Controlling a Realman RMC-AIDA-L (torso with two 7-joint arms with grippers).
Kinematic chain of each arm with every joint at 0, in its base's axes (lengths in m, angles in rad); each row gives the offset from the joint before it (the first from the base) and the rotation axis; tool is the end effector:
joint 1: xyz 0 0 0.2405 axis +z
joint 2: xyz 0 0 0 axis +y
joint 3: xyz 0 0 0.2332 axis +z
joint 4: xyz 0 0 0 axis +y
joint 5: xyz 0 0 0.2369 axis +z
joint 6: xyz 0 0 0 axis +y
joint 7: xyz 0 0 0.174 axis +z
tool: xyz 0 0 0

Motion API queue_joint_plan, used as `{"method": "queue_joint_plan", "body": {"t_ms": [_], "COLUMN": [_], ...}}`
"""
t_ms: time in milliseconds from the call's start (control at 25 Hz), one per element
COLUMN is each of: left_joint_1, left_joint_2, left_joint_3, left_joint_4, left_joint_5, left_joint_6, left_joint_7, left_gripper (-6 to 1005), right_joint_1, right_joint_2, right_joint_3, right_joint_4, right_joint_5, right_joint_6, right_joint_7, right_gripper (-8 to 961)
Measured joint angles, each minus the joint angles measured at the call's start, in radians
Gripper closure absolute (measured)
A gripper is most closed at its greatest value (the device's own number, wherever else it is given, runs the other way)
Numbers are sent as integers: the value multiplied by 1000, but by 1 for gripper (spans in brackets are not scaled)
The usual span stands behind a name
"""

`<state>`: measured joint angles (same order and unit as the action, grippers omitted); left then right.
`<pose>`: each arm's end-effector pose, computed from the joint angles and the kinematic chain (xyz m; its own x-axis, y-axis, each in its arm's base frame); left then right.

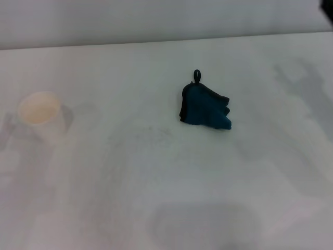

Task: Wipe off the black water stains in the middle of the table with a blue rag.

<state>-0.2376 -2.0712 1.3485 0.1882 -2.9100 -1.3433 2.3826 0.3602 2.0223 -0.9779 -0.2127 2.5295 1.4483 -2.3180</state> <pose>-0.3570 0.3098 0.0213 0.3451 -0.0470 0.9374 0.9172 -0.1950 -0.3474 0.3182 0.3498 0.0645 0.3677 0.1707 -0.9141 -0.8386 -0.3639 -0.4053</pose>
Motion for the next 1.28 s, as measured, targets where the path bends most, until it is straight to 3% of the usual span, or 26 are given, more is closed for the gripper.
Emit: {"method": "queue_joint_plan", "body": {"t_ms": [160,480,1040,1280], "left_joint_1": [-7,-68,-175,-164], "left_joint_2": [0,-6,-10,-11], "left_joint_3": [0,-16,-17,-16], "left_joint_4": [0,-14,-34,-31], "left_joint_5": [0,0,-2,-9], "left_joint_6": [0,102,269,252], "left_joint_7": [-11,-51,-46,-35], "left_gripper": [123,122,122,121], "right_joint_1": [5,15,31,29], "right_joint_2": [0,-6,-6,-2], "right_joint_3": [65,87,183,237], "right_joint_4": [103,94,80,84], "right_joint_5": [8,10,12,12], "right_joint_6": [-131,-309,-388,-353], "right_joint_7": [-259,-309,-306,-306], "right_gripper": [79,83,82,82]}}
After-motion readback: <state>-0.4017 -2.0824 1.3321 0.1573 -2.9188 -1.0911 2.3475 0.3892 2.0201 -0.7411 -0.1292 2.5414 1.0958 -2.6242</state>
